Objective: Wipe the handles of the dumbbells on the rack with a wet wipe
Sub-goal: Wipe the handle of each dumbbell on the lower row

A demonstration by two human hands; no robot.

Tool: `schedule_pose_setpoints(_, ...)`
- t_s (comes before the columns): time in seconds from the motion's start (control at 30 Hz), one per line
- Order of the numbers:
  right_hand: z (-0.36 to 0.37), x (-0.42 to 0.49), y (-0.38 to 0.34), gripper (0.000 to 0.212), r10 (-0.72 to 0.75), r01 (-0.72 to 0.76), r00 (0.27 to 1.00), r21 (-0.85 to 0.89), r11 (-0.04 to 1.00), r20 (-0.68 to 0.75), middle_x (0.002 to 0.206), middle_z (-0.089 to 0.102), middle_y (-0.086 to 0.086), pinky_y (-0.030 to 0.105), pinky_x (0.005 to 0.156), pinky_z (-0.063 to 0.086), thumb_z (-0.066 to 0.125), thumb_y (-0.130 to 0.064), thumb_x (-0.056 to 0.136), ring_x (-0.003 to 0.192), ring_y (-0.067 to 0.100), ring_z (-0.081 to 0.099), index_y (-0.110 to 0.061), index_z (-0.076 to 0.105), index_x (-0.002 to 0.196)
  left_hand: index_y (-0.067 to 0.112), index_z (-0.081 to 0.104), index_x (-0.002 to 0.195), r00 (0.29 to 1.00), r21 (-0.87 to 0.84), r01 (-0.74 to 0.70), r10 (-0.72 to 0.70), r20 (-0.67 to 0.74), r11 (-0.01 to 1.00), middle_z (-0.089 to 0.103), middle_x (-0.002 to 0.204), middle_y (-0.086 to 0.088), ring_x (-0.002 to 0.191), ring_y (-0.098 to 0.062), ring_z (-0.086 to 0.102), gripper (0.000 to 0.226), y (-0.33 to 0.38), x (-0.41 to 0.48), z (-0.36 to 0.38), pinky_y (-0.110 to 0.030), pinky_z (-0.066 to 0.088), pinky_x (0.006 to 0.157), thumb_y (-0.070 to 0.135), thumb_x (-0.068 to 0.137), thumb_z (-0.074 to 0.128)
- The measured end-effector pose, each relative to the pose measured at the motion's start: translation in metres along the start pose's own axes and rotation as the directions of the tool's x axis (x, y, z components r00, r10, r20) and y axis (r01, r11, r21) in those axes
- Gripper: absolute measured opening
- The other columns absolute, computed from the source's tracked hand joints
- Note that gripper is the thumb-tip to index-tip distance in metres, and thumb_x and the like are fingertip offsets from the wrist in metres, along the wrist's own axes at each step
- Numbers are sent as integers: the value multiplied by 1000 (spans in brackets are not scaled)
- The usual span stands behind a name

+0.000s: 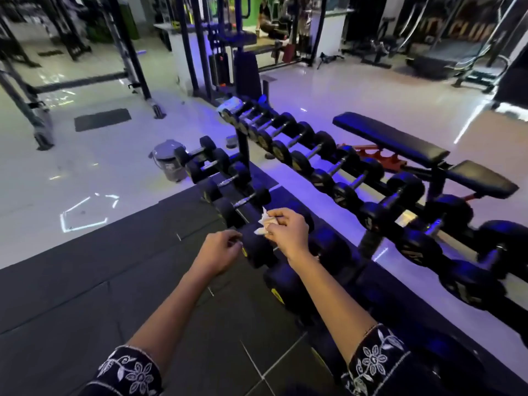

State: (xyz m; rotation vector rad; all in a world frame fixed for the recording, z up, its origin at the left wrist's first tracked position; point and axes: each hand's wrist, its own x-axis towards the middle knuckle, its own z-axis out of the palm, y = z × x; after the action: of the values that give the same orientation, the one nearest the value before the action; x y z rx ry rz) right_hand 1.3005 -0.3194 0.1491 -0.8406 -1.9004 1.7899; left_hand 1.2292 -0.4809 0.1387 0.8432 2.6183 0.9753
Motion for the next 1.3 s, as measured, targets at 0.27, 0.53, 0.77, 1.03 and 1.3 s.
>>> schedule_pose_setpoints(0.27,134,114,11,25,19,-16,997,-52,999,69,82,73,6,46,72,59,74,-1,70,77,20,72,-22,68,81,6,71,111,998,1,67,-67,-17,998,73,105,-13,98,-25,67,23,-105,119,-66,-22,42,82,11,90,63)
schedule_pose_setpoints(0.53,289,280,-19,26,82,-80,987,-18,997,139,77,74,2,49,74,58,72,-2,64,78,20,71,-27,70,70,8,72,111,988,-13,152,-152,-18,988,73,107,-11,101,-22,67,23,-194,299,-150,-24,45,86,14,90,65)
schedule_pose_setpoints(0.77,411,428,-43,24,101,-99,988,-23,995,114,81,73,9,44,72,59,73,-3,64,83,29,71,-25,69,73,11,71,114,977,-33,212,-211,10,977,73,108,-8,101,-19,66,25,-286,448,-206,-19,41,82,17,92,63)
schedule_pose_setpoints(1.03,530,585,-37,31,196,-195,979,17,981,-64,80,74,-7,37,81,57,73,-10,55,76,9,67,-23,78,83,10,72,110,984,41,88,-93,153,995,73,107,-11,102,-26,64,23,-374,642,-251,-26,41,83,14,91,61)
schedule_pose_setpoints(1.3,604,728,-22,15,342,-316,915,147,937,-213,78,74,3,48,81,57,73,-18,59,80,22,71,-31,74,66,10,72,110,950,90,27,-53,308,996,73,103,-12,99,-27,66,25,-434,822,-258,-22,38,76,11,87,61)
